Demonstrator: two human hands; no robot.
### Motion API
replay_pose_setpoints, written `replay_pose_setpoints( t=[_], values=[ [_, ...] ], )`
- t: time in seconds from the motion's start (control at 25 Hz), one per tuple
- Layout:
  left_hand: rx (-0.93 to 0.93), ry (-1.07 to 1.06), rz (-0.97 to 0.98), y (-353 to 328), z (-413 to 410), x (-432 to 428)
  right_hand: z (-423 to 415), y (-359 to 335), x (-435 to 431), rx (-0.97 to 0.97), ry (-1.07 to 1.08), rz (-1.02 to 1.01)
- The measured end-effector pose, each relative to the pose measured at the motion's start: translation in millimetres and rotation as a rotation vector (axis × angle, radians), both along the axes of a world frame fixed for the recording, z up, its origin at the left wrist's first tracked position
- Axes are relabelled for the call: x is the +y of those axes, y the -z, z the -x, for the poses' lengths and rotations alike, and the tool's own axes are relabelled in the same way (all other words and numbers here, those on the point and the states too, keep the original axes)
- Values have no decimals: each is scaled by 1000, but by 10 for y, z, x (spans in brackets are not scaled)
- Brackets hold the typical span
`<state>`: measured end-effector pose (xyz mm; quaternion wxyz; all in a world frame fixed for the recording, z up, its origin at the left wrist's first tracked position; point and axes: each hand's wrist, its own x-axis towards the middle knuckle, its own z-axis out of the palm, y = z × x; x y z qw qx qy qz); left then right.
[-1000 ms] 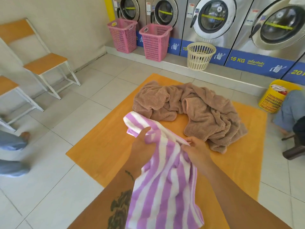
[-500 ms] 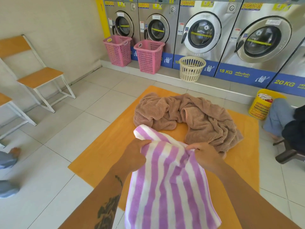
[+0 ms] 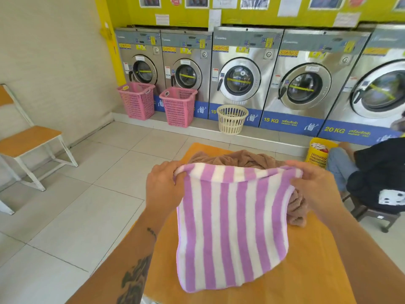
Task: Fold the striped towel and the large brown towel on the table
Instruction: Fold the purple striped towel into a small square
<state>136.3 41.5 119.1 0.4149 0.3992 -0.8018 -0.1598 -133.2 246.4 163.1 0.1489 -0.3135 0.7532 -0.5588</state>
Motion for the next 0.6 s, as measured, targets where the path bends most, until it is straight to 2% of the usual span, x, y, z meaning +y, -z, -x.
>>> replay_pose_setpoints(
  t=[0.08,0.16,0.24,0.36,0.44,0.6],
  values=[
    [18,52,41,-77,-52,-58,-62,-85,63,284,53,-184],
    [-8,80,102,-71,-102,-89,-151,-106,155,452,132,-323],
    [-9,36,111,-51,-174,-149,-273,-130,244,433,237,-315],
    [88,-9,48,-151,-194,-222,-382,-201,270,362,394,-119],
    [179,-4,7,-341,-138,-220,-422,-312,213,356,422,19],
    [290,4,-15,-735,17,-284,-408,-612,126,333,380,119]
  ],
)
